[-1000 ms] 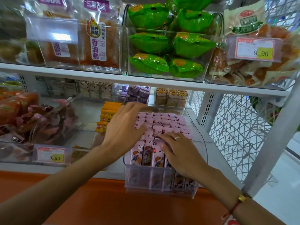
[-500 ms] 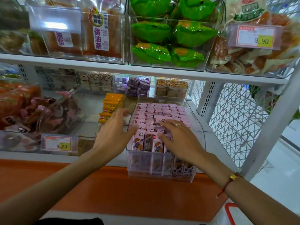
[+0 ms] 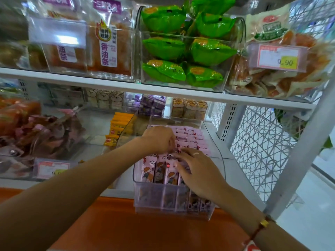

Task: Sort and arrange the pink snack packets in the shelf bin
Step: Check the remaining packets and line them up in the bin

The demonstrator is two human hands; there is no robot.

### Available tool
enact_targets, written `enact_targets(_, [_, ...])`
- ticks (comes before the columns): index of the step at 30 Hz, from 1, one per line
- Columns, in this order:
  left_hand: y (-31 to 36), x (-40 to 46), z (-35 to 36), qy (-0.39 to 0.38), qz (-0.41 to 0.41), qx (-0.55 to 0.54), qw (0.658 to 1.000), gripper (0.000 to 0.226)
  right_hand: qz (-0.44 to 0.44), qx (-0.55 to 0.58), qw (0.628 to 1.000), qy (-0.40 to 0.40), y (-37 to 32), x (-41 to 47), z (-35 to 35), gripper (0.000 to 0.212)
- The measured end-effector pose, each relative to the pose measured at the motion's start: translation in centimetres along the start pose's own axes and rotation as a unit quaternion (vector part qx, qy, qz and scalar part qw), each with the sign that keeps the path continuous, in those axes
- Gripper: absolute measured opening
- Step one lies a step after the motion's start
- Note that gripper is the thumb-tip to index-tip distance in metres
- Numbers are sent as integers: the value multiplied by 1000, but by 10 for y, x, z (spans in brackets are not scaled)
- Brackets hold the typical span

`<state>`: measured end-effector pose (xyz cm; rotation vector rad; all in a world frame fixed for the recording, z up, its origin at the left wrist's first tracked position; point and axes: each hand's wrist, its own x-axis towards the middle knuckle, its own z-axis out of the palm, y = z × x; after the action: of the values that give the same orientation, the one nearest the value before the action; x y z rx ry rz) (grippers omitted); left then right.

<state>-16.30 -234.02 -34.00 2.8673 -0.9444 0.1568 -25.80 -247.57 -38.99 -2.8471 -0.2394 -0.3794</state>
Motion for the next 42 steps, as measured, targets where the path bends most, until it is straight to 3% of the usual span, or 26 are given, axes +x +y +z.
enact_targets(3, [-4,-5,-5,77,-35,-115,990,19,0,0,1000,-15,-1,0,-2,41])
enact_targets(5, [-4,-14,-9,170,-67,-212,960,20,2,0,1000,-24,-1,1,-4,42])
enact_targets(10, [7,-54,-14,326,-119,-467,813,25,11,11,999,-29,-1,4,-6,46])
enact_targets(14, [16,-79,-22,429,-101,-512,737,7,11,11,1000,-22,-5,7,-7,46])
enact_targets(18, [19,-95,-23,465,-90,-523,709,7,25,23,999,-4,-13,7,-19,50])
enact_targets(21, [18,-104,-15,438,-79,-543,712,5,26,206,978,30,-24,3,-39,45])
enact_targets(23, [19,-107,-11,413,-60,-558,717,2,7,326,945,-16,-38,-4,-49,50])
enact_targets(25, [20,-109,-9,381,-39,-582,717,3,-18,337,940,-49,-48,-9,-49,55])
enact_targets(29, [18,-110,-5,316,-9,-594,739,15,33,368,929,1,-45,-9,-43,58])
enact_targets(32, [15,-109,2,286,-10,-555,782,26,142,497,856,-9,-35,-8,-39,46])
enact_targets(34, [17,-111,8,259,-14,-508,821,37,169,557,813,-18,-32,-8,-39,39])
enact_targets(37, [23,-113,14,251,5,-435,865,45,158,596,787,-23,-37,-10,-39,36])
enact_targets(40, [24,-111,15,270,17,-409,872,41,151,612,777,-6,-38,-10,-40,41])
enact_targets(42, [23,-110,13,269,12,-411,871,37,125,641,758,-12,-34,-10,-45,29])
